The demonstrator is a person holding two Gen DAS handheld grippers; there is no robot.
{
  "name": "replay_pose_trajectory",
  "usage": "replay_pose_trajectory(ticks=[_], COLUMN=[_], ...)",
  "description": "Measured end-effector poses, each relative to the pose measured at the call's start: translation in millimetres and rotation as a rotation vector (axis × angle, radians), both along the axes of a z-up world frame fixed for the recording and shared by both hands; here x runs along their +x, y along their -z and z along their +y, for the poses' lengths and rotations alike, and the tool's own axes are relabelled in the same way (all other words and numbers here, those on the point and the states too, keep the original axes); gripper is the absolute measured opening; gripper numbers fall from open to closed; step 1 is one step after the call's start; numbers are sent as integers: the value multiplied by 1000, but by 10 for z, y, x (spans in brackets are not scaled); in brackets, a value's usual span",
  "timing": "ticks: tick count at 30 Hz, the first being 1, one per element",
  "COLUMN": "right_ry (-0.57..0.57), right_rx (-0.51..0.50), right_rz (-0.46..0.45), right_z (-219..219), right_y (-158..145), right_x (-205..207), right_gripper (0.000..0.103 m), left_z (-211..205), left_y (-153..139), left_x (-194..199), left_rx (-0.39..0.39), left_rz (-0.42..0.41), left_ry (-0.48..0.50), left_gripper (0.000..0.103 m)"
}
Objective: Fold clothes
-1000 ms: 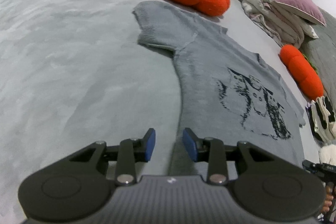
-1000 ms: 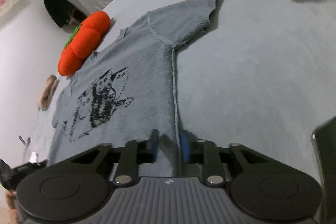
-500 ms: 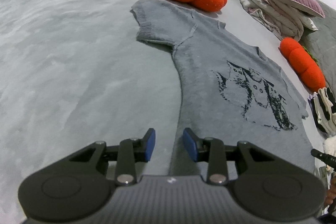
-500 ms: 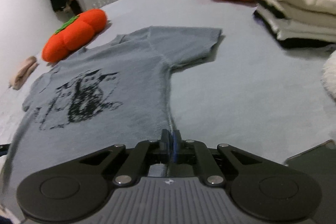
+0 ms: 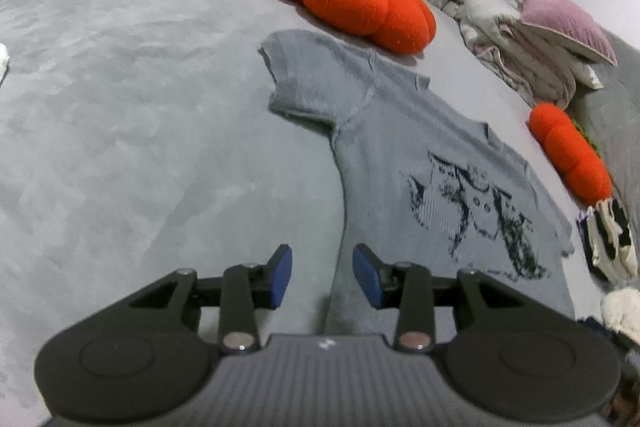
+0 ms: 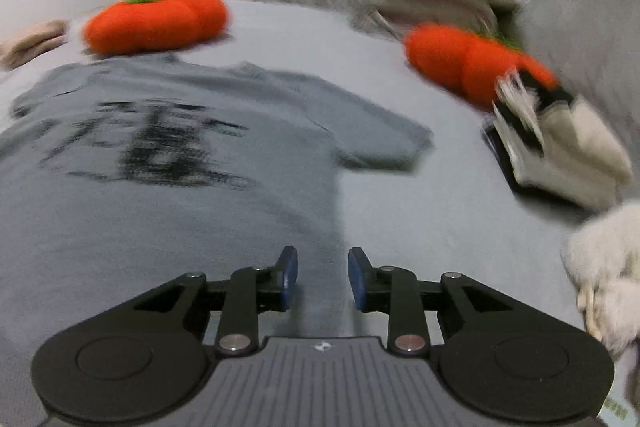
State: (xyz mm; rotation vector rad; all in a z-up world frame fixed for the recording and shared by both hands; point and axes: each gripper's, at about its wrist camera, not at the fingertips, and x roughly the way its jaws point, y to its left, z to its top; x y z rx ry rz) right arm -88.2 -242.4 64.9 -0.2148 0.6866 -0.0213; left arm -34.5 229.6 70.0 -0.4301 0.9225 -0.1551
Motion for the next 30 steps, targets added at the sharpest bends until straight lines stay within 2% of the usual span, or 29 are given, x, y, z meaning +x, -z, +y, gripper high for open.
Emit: replay_pose_trajectory(ticks=[2,7,11,18,25,30], right_ry=[-115,-505,-710,-726,-704,-624], right_rx=[17,33,-121,-134,-98,-94], right_rz=[-13,-21,-23,-19,11,10], right_z=[414,1759,2629,3106,3320,3348], right_y=[-28,49,332,380,430,463], right_x=[-207,-708,-953,-942,-774,-614], right_gripper=[29,30,29,30,29,29], left_z=[8,77,173,363,402,512], left_y=[-41,-38,-17,-104,-211,-208], left_x=[-2,-21,-76,-166,-193,-185], left_rx=[16,13,29,-27,-79,-113], left_rz=[-10,3,21,-8,-43,-37], left_ry=[6,-17,-32,-58,-64,-98], left_gripper=[35,35,36,37,41,42])
